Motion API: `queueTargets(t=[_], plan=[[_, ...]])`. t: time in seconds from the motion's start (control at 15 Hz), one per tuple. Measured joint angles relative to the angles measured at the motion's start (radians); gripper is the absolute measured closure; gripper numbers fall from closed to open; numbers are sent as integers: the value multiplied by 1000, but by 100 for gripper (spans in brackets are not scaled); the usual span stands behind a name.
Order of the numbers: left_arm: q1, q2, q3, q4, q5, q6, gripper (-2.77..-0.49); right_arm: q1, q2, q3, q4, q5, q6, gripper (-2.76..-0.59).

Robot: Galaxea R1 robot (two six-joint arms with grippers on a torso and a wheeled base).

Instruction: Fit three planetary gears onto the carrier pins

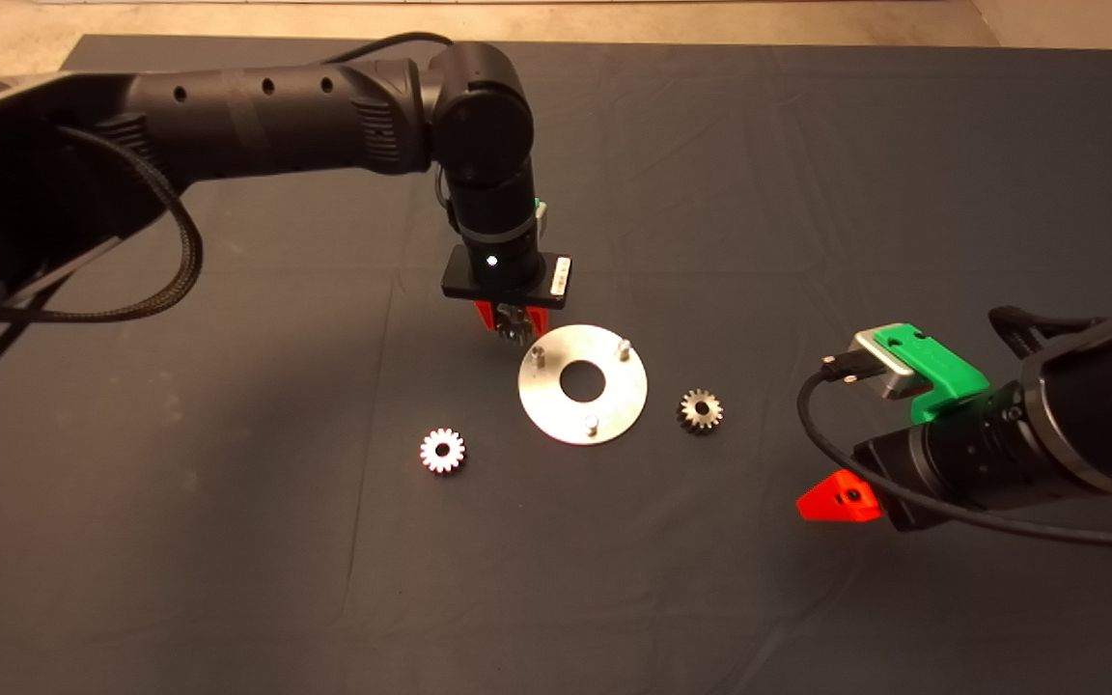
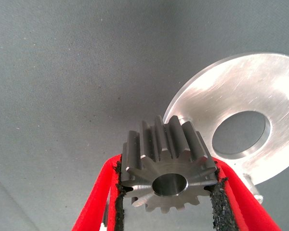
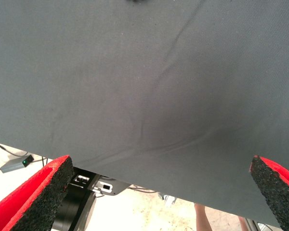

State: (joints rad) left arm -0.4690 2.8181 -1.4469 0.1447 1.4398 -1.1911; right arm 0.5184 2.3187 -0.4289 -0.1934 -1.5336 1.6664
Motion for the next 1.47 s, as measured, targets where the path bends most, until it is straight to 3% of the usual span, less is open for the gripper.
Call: queueTargets(t=[0.6,1.47], plan=[[0,11,-2,-27,0,1,-93,0,0,0,0,0,0,-275],[1,16,20,-29,0,0,-93,0,0,0,0,0,0,-275]])
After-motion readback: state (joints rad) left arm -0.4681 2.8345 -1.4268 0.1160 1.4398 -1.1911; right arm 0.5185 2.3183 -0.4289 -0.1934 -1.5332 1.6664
